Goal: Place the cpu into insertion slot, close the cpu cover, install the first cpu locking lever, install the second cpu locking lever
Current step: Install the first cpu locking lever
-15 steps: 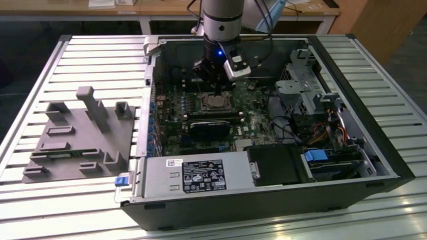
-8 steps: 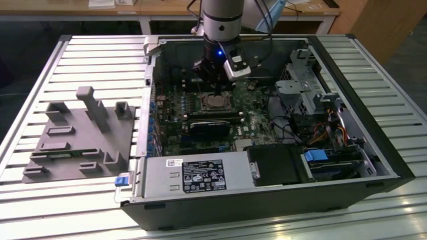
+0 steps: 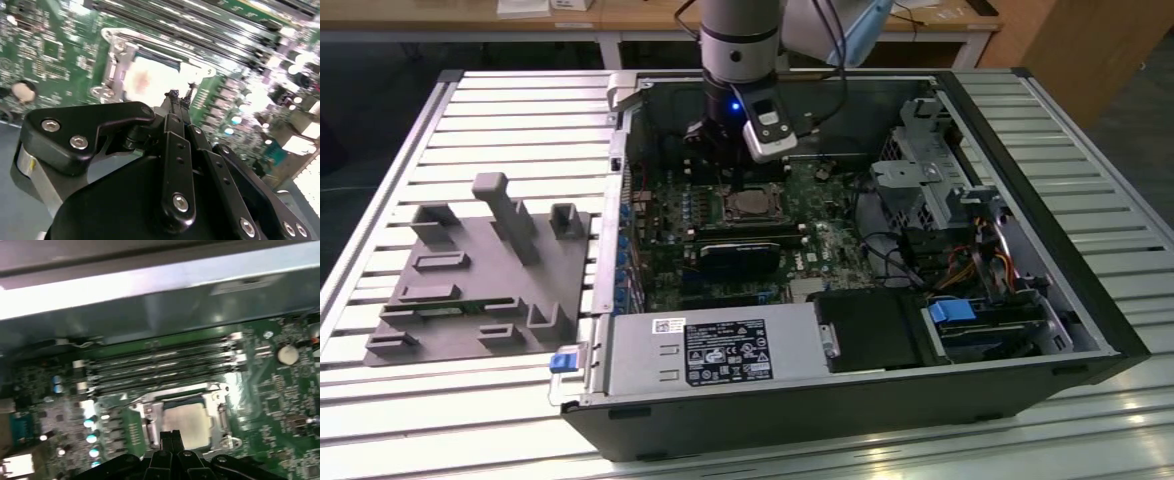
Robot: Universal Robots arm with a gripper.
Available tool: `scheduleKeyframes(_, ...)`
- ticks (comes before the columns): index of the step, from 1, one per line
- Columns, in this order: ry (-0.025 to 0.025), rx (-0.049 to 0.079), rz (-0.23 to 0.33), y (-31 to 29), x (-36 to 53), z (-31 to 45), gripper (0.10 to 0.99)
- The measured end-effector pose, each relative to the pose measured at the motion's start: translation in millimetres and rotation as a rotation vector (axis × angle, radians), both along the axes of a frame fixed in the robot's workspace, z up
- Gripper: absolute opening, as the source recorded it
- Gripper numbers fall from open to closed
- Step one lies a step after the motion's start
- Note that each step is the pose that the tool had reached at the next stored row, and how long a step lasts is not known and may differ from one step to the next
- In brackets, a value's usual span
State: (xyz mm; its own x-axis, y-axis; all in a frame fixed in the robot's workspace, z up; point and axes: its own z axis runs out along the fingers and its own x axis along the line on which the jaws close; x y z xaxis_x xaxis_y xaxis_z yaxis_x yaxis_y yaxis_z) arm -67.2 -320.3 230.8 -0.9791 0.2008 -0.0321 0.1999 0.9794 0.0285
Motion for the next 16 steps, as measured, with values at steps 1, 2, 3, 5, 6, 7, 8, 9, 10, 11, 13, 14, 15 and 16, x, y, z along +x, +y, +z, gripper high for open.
scheduleKeyframes(1,-0.0011,0.000,0.000,0.0,-4.0,0.0,0.102)
scheduleKeyframes(2,-0.0020,0.000,0.000,0.0,-7.5,0.0,0.102)
scheduleKeyframes(3,-0.0030,0.000,0.000,0.0,-11.0,0.0,0.102)
scheduleKeyframes(5,-0.0051,0.000,0.000,0.0,-17.9,0.0,0.102)
scheduleKeyframes(6,-0.0065,0.000,0.000,0.0,-21.4,0.0,0.102)
scheduleKeyframes(7,-0.0082,0.000,0.000,0.0,-24.4,0.0,0.102)
scheduleKeyframes(8,-0.0098,0.000,0.000,0.0,-26.8,0.0,0.102)
scheduleKeyframes(9,-0.0111,0.001,0.000,0.0,-28.6,0.0,0.102)
scheduleKeyframes(10,-0.0121,0.002,0.000,0.0,-30.1,0.0,0.102)
scheduleKeyframes(11,-0.0126,0.006,0.000,0.0,-30.9,0.1,0.102)
scheduleKeyframes(13,-0.0124,0.016,0.000,0.0,-31.6,0.8,0.102)
scheduleKeyframes(14,-0.0127,0.018,0.000,0.0,-31.8,1.8,0.102)
scheduleKeyframes(15,-0.0131,0.019,0.000,0.0,-32.0,3.0,0.102)
scheduleKeyframes(16,-0.0132,0.021,0.000,0.0,-32.1,4.4,0.102)
